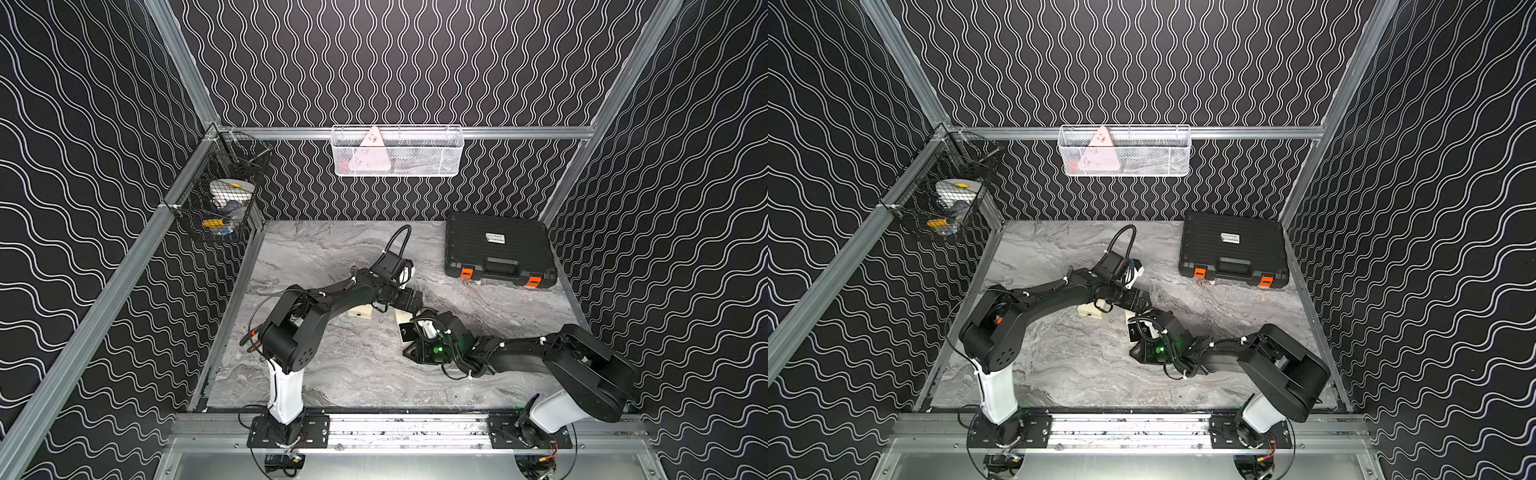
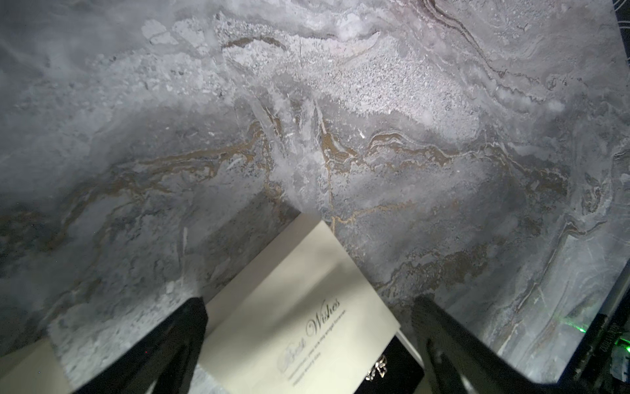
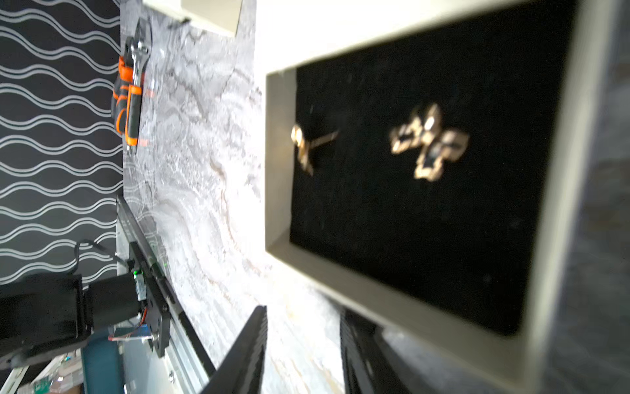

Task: Place the earrings into the drawer-style jewelry box
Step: Close the drawer of the jewelry box.

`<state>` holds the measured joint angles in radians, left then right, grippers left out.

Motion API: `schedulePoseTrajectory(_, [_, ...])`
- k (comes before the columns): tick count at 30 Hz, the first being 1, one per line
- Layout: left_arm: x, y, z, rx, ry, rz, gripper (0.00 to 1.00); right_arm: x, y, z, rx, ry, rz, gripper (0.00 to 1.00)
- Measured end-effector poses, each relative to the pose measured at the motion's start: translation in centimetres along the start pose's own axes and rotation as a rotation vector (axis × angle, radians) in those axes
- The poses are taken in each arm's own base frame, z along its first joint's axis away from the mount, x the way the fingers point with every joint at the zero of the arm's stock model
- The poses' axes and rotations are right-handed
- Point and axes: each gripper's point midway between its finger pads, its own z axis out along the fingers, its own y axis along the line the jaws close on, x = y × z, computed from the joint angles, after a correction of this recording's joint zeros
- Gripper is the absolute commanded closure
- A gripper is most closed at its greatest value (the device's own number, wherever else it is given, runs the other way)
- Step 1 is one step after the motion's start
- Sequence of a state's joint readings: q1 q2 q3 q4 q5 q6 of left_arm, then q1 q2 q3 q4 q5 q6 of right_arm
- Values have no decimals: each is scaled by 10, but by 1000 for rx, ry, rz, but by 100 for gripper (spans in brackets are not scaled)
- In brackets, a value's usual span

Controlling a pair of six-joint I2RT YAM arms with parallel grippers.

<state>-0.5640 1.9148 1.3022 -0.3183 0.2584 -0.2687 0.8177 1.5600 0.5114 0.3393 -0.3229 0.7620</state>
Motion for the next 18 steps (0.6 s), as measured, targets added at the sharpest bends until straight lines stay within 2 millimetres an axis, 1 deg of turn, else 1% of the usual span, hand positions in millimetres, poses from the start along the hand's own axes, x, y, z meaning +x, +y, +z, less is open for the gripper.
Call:
schedulePoseTrajectory(7, [3, 2, 1, 1, 1, -20, 1, -14, -3, 4, 8, -17, 8, 62])
schedulePoseTrajectory(14, [5, 8, -1, -20, -6, -30, 1, -25, -2, 10, 12, -13, 17, 62])
schedulePoseTrajectory(18, [7, 8, -1, -16, -8, -30, 1, -32, -1, 13, 11, -21, 5, 62])
